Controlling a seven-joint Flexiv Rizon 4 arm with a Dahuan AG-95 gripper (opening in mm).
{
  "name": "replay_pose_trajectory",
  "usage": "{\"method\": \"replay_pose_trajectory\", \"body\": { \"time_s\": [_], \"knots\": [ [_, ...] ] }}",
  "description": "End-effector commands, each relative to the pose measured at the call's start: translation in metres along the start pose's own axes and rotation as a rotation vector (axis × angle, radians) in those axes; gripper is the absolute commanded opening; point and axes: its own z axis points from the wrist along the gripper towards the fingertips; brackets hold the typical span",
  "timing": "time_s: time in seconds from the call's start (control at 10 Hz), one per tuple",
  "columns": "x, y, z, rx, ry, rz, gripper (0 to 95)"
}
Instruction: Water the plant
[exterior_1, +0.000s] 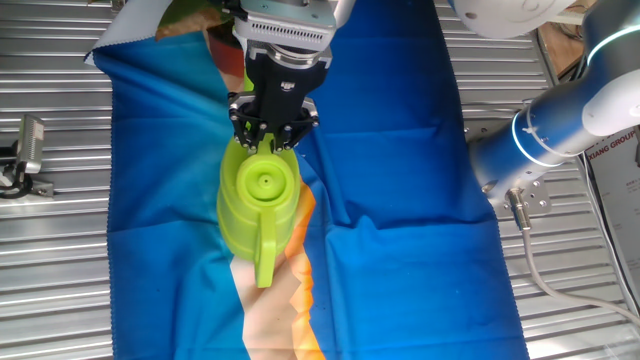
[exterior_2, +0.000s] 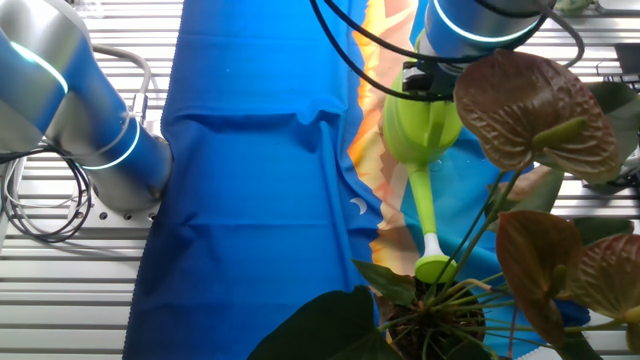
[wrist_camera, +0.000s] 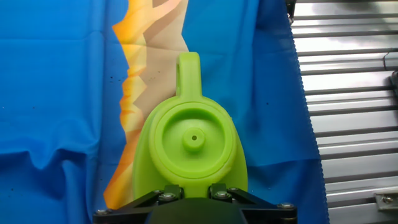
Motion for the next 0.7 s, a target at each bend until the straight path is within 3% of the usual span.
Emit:
{"method": "replay_pose_trajectory", "body": {
  "time_s": [0.1, 0.7],
  "knots": [
    [0.0003, 0.0004, -0.0011, 0.001, -0.004, 0.0, 0.0],
    [0.0032, 0.0003, -0.0055, 0.0, -0.014, -0.001, 0.0]
  ]
}}
